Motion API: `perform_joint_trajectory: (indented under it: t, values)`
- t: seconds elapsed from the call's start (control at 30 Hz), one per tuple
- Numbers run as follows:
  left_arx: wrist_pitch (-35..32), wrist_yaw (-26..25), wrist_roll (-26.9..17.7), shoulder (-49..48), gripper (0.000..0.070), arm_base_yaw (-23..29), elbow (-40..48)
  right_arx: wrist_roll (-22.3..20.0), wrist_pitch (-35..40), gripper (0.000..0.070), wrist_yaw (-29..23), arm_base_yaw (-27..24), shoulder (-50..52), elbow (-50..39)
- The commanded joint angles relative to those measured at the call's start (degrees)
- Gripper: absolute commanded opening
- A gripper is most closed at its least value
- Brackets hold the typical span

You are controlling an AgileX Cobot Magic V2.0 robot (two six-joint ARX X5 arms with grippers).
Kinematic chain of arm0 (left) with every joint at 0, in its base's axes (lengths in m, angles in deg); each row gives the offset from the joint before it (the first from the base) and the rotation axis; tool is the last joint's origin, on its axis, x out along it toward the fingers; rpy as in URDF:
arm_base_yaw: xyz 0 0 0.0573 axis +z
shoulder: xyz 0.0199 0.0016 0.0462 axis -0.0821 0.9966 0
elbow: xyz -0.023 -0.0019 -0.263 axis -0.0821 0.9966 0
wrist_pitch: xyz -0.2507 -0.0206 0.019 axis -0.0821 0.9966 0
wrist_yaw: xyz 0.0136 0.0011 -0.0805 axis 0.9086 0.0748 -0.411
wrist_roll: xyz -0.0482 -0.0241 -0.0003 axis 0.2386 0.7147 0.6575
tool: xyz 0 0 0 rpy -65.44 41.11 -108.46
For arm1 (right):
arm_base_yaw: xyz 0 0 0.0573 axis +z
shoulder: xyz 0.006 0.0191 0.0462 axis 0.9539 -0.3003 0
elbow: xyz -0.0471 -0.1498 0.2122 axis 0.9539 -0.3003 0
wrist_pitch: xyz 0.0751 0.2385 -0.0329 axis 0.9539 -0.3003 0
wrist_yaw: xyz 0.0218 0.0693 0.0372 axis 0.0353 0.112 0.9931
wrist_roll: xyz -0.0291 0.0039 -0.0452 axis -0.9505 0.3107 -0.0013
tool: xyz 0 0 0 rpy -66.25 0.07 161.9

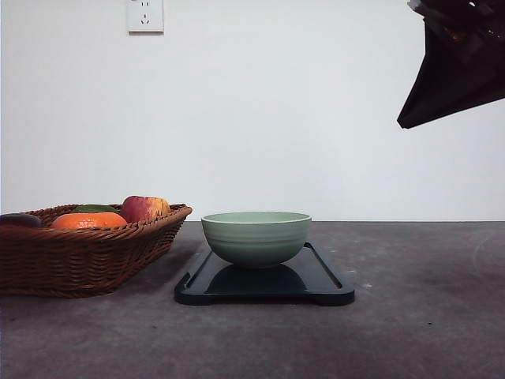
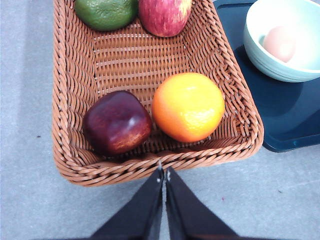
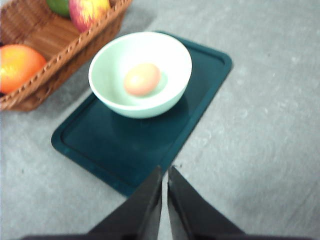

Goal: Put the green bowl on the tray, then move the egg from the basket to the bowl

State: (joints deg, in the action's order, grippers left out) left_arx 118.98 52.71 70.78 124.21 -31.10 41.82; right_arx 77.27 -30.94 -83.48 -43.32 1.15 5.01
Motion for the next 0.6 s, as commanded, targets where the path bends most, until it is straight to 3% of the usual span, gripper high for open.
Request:
perform_joint_trajectory:
  t: [0.0,0.13,0.3,0.57]
  values:
    - [-0.6,0.9,-3.3,-0.9,0.0,0.1,-0.1,-0.4,1.3,0.0011,0.1,0.3,-0.3,0.2]
    - [-9.8,-0.1,-4.6,-6.3,0.0,6.2,5.4,-0.4,2.7,0.0011,0.1,0.3,-0.3,0.2]
    - [-25.0,-9.2,-6.1,-17.6,0.0,16.7,18.9,-0.4,4.6,0.0011,0.1,0.3,-0.3,0.2]
    - [-27.2,-11.3,-7.1,-35.4,0.0,24.2,32.5,-0.4,4.9,0.0011,0.1,0.3,-0.3,0.2]
